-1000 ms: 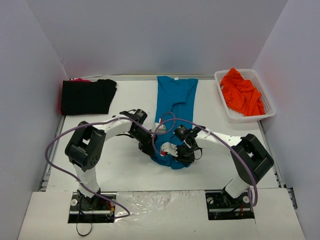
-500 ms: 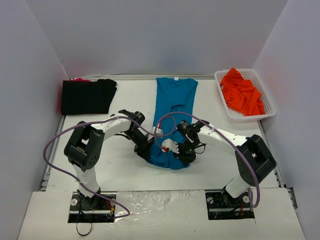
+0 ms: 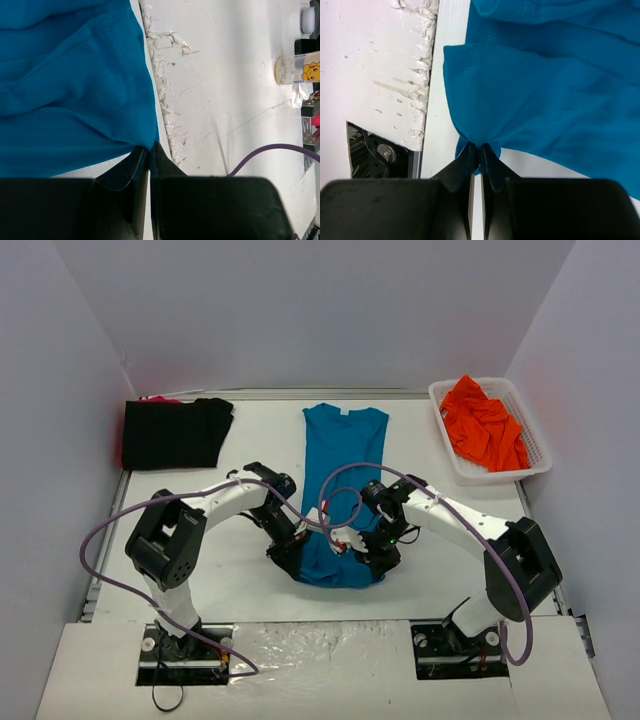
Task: Fold and stack the t-shirts
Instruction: Grab the bottom of the folded rectangular tshirt with both arms, then fold the folded rectangular tshirt in 1/3 of the way
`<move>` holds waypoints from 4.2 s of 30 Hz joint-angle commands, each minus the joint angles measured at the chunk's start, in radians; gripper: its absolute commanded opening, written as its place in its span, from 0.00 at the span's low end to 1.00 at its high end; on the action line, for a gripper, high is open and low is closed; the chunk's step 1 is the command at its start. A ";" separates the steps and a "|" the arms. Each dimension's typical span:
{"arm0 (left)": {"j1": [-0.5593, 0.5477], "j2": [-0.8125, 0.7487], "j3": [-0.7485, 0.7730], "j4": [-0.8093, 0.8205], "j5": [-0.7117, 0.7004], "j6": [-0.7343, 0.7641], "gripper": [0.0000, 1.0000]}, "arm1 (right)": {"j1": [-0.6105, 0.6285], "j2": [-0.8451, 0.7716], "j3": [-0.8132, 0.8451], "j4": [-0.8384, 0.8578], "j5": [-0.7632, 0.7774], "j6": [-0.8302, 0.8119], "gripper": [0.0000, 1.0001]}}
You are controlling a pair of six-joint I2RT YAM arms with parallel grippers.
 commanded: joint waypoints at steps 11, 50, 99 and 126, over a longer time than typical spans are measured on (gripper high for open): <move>0.020 -0.142 0.042 0.288 -0.186 -0.308 0.02 | -0.073 0.024 0.113 -0.074 -0.014 -0.025 0.00; 0.069 -0.095 0.349 0.374 -0.519 -0.352 0.02 | -0.222 0.221 0.547 0.061 0.223 0.094 0.00; 0.143 0.415 0.807 0.363 -0.530 -0.250 0.43 | -0.352 0.667 0.834 0.237 0.268 0.144 0.15; -0.078 -0.361 -0.087 0.664 -0.984 -0.297 0.70 | -0.460 0.071 0.359 0.320 0.271 0.397 0.41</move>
